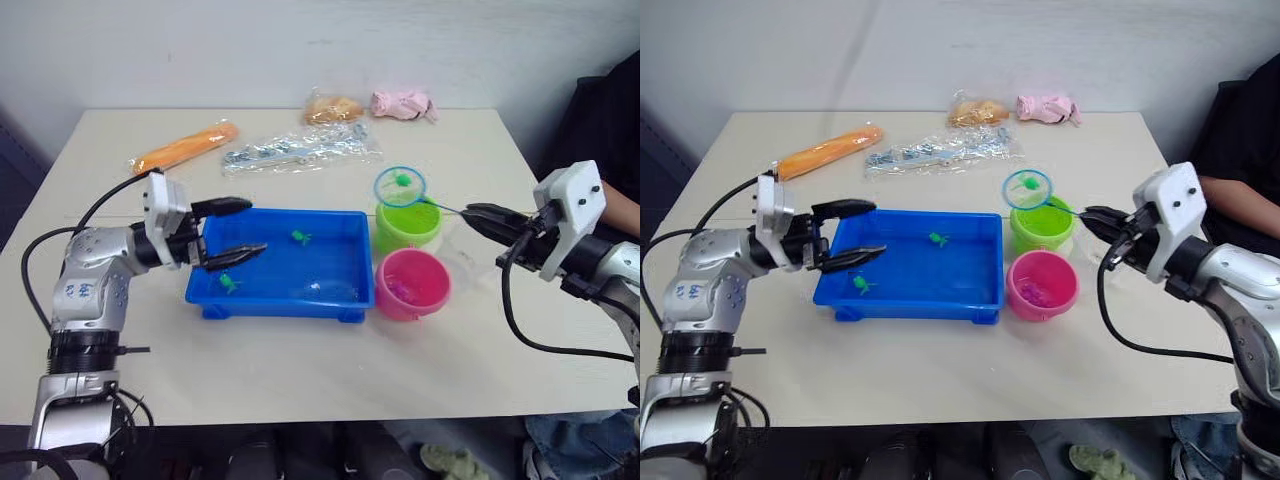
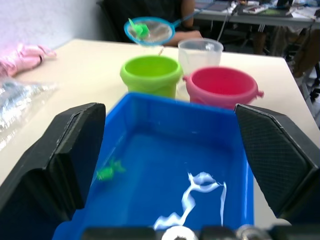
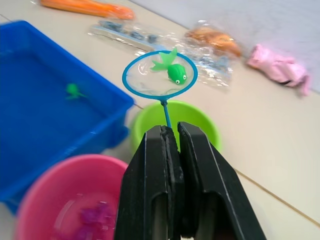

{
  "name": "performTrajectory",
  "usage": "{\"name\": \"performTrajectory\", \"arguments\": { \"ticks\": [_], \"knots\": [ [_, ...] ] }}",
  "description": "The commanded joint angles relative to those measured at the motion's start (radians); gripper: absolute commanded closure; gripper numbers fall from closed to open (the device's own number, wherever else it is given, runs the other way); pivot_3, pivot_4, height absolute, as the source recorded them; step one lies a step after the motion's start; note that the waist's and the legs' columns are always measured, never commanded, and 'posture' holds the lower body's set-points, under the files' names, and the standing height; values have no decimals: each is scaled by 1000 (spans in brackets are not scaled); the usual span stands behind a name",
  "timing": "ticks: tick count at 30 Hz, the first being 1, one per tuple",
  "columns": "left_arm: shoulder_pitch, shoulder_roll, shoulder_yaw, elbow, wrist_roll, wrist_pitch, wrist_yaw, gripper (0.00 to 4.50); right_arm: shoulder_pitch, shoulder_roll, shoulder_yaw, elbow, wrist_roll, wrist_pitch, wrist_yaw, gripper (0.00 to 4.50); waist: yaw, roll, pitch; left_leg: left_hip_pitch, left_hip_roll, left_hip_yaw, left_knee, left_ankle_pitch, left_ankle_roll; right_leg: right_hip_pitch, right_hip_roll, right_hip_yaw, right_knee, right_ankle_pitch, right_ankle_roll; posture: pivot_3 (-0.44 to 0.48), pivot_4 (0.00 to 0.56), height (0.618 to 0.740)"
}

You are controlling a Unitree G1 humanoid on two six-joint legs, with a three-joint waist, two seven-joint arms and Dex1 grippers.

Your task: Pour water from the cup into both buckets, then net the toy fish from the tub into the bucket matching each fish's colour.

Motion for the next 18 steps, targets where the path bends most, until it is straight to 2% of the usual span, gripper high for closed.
{"name": "performTrajectory", "arguments": {
  "ticks": [1, 11, 15, 18],
  "knots": [
    [-27, -20, -12, -58, -26, 35, 30, 58, 20, -7, 40, 58, -126, -200, 11, 4500, -3, 0, 0, 0, 0, 0, 0, 0, 0, 0, 0, 0, 0, 0, 0, 0, 150, 740],
    [-8, -75, -16, -147, -52, 98, 99, 58, 53, -24, 122, 238, -439, -658, -37, 4500, -3, 1, 0, 3, 0, 2, 1, 0, 0, 1, 1, 2, 3, 0, 0, 0, 150, 740],
    [-1, -80, -20, -155, -53, 102, 99, 58, 43, -66, 150, 316, -588, -887, -91, 4500, -3, 1, 0, 5, 0, 2, 1, 0, 0, 2, 1, 3, 5, 0, 0, 0, 150, 740],
    [-4, -81, -19, -151, -52, 98, 97, 58, 31, -90, 167, 360, -653, -985, -112, 4500, -4, 1, 0, 6, 0, 3, 2, 0, 0, 3, 1, 3, 6, 0, 0, 0, 150, 740]
  ]
}}
